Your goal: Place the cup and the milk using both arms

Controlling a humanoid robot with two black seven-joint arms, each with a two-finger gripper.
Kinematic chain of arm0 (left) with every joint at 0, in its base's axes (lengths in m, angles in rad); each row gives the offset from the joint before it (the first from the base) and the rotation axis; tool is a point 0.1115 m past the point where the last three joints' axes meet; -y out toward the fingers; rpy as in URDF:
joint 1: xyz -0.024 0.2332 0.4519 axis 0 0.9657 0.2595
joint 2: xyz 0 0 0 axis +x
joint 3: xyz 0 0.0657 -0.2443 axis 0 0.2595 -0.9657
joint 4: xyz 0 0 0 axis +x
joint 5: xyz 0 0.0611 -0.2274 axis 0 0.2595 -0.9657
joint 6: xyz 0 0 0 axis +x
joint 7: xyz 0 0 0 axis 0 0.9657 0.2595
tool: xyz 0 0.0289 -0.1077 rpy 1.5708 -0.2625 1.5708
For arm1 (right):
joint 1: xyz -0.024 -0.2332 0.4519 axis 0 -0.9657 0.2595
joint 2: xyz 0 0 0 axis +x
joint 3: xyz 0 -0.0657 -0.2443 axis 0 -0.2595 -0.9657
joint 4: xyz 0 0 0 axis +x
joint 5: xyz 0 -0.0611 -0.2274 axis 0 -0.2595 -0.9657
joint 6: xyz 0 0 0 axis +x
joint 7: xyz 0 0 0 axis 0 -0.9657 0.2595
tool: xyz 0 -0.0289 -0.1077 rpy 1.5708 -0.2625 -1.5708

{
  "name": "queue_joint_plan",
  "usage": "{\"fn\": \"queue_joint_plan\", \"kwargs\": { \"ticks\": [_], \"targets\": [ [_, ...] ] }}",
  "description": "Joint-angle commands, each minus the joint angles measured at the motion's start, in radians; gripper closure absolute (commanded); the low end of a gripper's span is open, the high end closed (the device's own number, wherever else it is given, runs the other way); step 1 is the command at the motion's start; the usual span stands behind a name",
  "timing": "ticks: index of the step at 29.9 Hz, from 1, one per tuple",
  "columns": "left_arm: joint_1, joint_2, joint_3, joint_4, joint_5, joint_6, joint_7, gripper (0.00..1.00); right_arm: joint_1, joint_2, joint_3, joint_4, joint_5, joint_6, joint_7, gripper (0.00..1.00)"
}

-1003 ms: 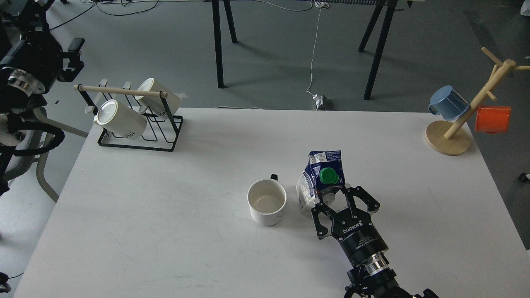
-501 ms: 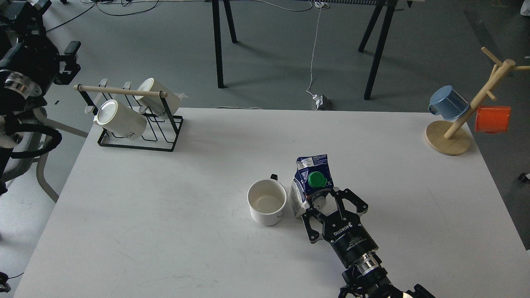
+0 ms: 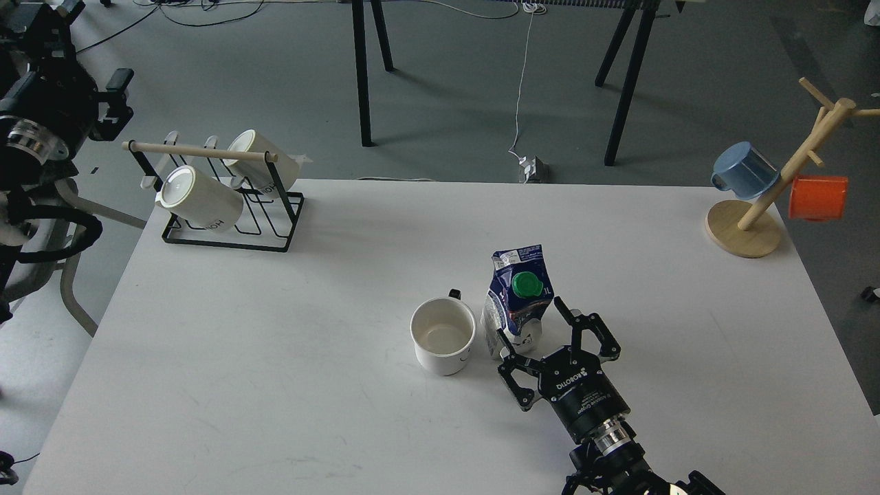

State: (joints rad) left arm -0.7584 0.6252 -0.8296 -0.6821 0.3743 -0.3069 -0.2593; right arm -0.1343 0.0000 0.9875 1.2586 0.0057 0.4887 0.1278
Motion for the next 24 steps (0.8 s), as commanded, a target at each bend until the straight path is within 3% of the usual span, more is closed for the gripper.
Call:
{"fn": "queue_joint_plan", "kwargs": {
  "ticks": [1,11,19,24],
  "targets": [
    [0.001,0.001,0.000,0.000,0.000,-0.001,-0.001,0.00,-0.011,0.000,-0.003,0.015,0.002,0.000,0.000,0.05],
    [0.001,0.001,0.000,0.000,-0.002,-0.001,-0.001,0.00,-0.149,-0.001,0.002,0.153,0.002,0.000,-0.002,0.03],
    [-0.002,0.004,-0.017,-0.002,-0.052,-0.040,0.009,0.00,-0.257,-0.233,0.184,0.321,0.002,0.000,0.000,0.03],
    [0.001,-0.001,-0.017,-0.002,-0.149,-0.050,0.005,0.01,-0.148,-0.339,0.362,0.315,-0.004,0.000,0.000,0.03]
  ]
}}
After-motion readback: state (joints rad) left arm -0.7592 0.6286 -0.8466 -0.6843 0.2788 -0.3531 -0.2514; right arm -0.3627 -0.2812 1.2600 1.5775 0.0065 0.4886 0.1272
